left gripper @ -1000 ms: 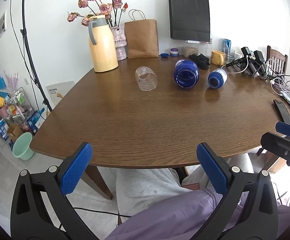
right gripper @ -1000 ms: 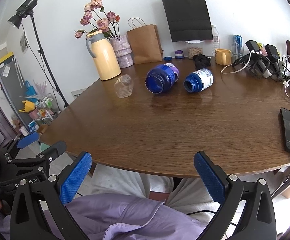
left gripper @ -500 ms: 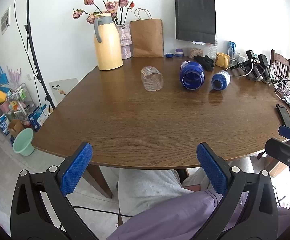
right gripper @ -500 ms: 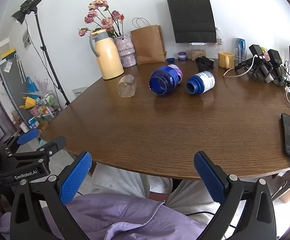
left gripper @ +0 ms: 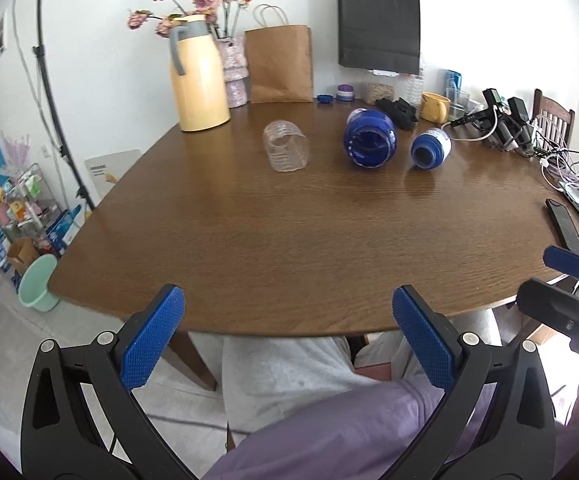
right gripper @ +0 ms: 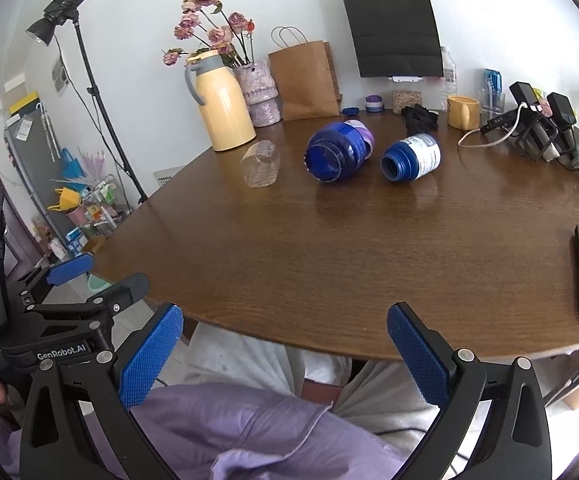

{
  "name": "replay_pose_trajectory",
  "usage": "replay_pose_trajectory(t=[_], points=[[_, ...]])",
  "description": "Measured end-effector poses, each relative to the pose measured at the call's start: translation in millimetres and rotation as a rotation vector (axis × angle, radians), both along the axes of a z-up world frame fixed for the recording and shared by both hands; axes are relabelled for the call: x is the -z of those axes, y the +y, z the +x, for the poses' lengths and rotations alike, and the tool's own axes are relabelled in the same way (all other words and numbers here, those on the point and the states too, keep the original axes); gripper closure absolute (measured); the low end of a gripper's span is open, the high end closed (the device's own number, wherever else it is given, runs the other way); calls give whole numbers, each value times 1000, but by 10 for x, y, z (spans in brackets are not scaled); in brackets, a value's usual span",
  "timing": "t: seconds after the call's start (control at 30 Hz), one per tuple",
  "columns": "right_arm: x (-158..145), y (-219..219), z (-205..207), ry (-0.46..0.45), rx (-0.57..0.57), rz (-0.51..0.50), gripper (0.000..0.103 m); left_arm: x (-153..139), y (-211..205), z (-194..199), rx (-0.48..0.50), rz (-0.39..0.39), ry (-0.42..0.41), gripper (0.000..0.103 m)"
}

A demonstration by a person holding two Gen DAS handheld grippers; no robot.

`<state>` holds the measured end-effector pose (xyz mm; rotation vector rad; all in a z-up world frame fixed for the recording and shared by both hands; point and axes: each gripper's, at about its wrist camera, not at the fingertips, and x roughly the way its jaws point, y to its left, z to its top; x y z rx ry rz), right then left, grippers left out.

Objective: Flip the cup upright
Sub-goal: 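Move the left gripper toward the clear plastic cup lying on its side, then close the left gripper around the body of the clear cup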

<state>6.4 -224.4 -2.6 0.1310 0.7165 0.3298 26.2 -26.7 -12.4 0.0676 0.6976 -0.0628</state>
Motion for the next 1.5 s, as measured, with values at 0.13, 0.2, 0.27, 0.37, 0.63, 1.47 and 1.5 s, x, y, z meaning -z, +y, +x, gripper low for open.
replay_pose_trajectory(t=[0.13, 0.2, 0.27, 0.37, 0.63, 1.47, 1.5], points=[[7, -30, 356, -7, 3, 7, 0, -53, 7, 345, -5, 13, -24, 0], [-17, -78, 583, -8, 10, 36, 0, -72, 28, 525, 8, 5, -23, 0], [-31, -107, 746, -3, 10, 48, 0, -105, 75, 773, 11, -11, -4, 0], [-60, -141, 1062, 0, 11, 33, 0, -177, 118, 1235, 16, -32, 2, 0], [-34, -277, 1740, 7, 52, 54, 0, -182, -58, 2446, -9, 19, -26, 0], [382, -362, 2464, 89, -48, 179, 0, 434, -56, 3137, -134, 98, 107, 43], [389, -361, 2470, 93, -49, 181, 0, 414, -67, 3073, -133, 91, 103, 43]])
